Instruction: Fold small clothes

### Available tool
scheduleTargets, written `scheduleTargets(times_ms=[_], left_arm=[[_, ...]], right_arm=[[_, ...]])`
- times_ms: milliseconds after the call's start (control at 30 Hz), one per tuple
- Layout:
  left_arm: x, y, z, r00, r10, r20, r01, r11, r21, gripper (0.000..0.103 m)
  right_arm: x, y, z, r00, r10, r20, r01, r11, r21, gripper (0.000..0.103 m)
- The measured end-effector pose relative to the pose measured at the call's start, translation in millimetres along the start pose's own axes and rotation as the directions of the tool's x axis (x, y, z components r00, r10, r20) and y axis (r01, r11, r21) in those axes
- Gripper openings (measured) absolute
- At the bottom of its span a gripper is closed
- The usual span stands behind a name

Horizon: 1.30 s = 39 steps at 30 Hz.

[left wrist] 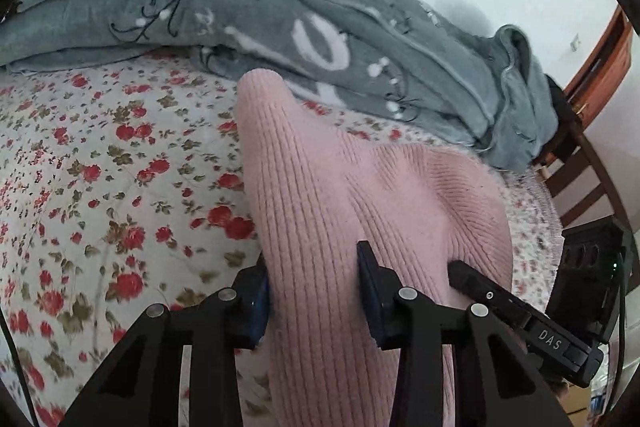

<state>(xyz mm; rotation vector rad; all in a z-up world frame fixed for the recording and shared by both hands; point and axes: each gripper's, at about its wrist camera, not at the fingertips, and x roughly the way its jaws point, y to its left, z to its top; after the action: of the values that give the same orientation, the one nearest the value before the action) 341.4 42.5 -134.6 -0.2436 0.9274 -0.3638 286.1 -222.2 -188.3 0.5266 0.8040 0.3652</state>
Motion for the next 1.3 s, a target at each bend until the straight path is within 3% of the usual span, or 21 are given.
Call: scheduleTargets(times_ms=[67, 133, 267, 433, 567, 633, 700, 800, 867, 933, 1000, 1067, 1167, 1233, 1300], left_arm=[[19, 5, -4, 0.999, 0.033, -0.026, -0.033, 0.999, -0.004, 0.037], [31, 7, -10, 0.997, 0.068, -0.025, -0.068, 0.998, 0.003, 0.040], [28, 5, -12, 0.995, 0.097, -0.003, -0.097, 0.995, 0.028, 0.045], [8, 1, -12, 0.991, 0.134, 0.019, -0.135, 0.990, 0.048, 0.047], [-19, -8, -13, 0.981, 0.166, 0.104, -0.177, 0.979, 0.097, 0.048], [-31, -18, -15, 0.976, 0.152, 0.159, -0.173, 0.977, 0.126, 0.055], [-37, -28, -21, 0.974, 0.126, 0.190, -0.158, 0.974, 0.161, 0.055], [-29, -39, -40, 0.975, 0.114, 0.191, -0.155, 0.964, 0.217, 0.056], [-11, -44, -56, 0.972, 0.166, 0.165, -0.204, 0.946, 0.252, 0.056], [-1, -49, -69, 0.952, 0.228, 0.204, -0.280, 0.918, 0.281, 0.061], [1, -54, -80, 0.934, 0.242, 0.262, -0.319, 0.895, 0.310, 0.061], [-1, -52, -81, 0.934, 0.237, 0.269, -0.316, 0.897, 0.308, 0.061], [-5, -47, -74, 0.948, 0.208, 0.240, -0.274, 0.916, 0.292, 0.061], [-16, -43, -66, 0.960, 0.169, 0.225, -0.234, 0.924, 0.304, 0.062], [-26, -41, -58, 0.960, 0.137, 0.246, -0.212, 0.925, 0.314, 0.061]], right_arm=[[22, -8, -5, 0.997, -0.061, -0.043, 0.061, 0.998, 0.015, 0.034], [29, -13, -9, 0.997, -0.075, -0.026, 0.076, 0.997, 0.014, 0.035], [30, -8, -5, 0.994, -0.100, -0.037, 0.100, 0.995, -0.009, 0.037], [19, -1, -1, 0.989, -0.145, -0.038, 0.143, 0.988, -0.059, 0.048], [-17, 19, 1, 0.972, -0.215, 0.095, 0.229, 0.960, -0.164, 0.049], [-33, 35, -2, 0.960, -0.222, 0.171, 0.258, 0.937, -0.236, 0.049], [-43, 52, -10, 0.954, -0.199, 0.225, 0.263, 0.914, -0.310, 0.049], [-40, 65, -30, 0.962, -0.154, 0.226, 0.239, 0.877, -0.417, 0.042], [-24, 65, -46, 0.950, -0.225, 0.217, 0.304, 0.830, -0.468, 0.034], [-4, 54, -55, 0.912, -0.348, 0.216, 0.410, 0.786, -0.463, 0.020], [-2, 46, -61, 0.911, -0.341, 0.234, 0.412, 0.791, -0.452, 0.020], [-3, 46, -59, 0.912, -0.343, 0.224, 0.409, 0.794, -0.449, 0.020], [-4, 48, -58, 0.915, -0.341, 0.216, 0.403, 0.785, -0.470, 0.020], [-11, 49, -52, 0.927, -0.314, 0.204, 0.374, 0.790, -0.485, 0.020], [-20, 51, -43, 0.937, -0.280, 0.210, 0.348, 0.806, -0.478, 0.020]])
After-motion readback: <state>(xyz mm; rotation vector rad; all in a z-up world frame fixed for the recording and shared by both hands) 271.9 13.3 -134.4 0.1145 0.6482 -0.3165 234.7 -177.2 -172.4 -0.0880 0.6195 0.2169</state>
